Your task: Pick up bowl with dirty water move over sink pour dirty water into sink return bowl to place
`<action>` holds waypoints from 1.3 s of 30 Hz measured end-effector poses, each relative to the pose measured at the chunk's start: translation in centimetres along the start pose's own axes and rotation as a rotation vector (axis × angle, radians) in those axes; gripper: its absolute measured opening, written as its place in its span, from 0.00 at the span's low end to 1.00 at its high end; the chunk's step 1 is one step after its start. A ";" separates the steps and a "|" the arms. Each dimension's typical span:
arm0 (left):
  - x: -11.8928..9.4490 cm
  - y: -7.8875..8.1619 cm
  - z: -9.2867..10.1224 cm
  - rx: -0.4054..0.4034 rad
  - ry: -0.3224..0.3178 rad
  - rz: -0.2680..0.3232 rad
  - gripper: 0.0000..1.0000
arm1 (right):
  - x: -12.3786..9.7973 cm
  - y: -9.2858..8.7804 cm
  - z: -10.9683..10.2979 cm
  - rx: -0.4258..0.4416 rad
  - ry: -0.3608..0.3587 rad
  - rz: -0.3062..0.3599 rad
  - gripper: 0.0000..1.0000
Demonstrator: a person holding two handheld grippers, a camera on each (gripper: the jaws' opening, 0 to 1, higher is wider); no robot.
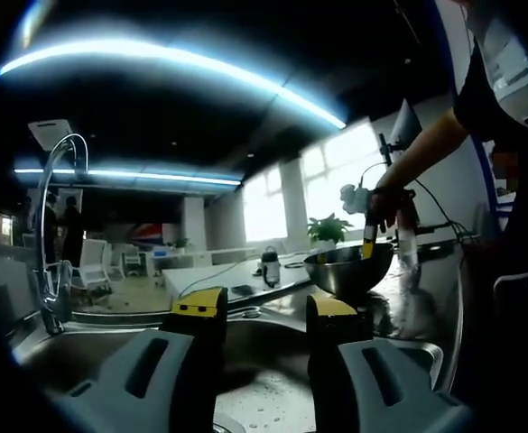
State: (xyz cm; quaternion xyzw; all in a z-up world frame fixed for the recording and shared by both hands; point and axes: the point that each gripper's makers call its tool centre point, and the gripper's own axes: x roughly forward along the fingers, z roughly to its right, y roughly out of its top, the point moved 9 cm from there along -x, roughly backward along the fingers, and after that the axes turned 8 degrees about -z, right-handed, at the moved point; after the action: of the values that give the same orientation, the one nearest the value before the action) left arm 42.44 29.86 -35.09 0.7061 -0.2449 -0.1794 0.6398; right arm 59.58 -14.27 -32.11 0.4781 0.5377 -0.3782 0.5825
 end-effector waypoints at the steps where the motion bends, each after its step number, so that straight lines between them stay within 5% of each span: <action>1: 0.0 0.0 0.0 0.001 -0.002 -0.001 0.34 | 0.0 -0.2 -0.1 0.001 0.003 0.001 0.02; 11: 0.0 -0.1 0.0 0.003 0.001 -0.005 0.34 | 0.0 -1.0 -0.7 0.026 0.017 0.053 0.00; 21: 0.0 -0.1 -0.1 0.009 0.007 -0.013 0.34 | -0.5 0.5 -0.4 -0.052 -0.002 0.118 0.00; 39: 0.0 0.0 0.0 0.014 0.006 -0.013 0.34 | -2.5 1.9 -3.0 -0.336 -0.123 0.248 0.00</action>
State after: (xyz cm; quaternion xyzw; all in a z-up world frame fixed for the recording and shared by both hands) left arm 42.45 29.81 -35.13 0.7127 -0.2395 -0.1798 0.6344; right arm 60.26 -11.10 -29.28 0.4127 0.4938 -0.2370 0.7278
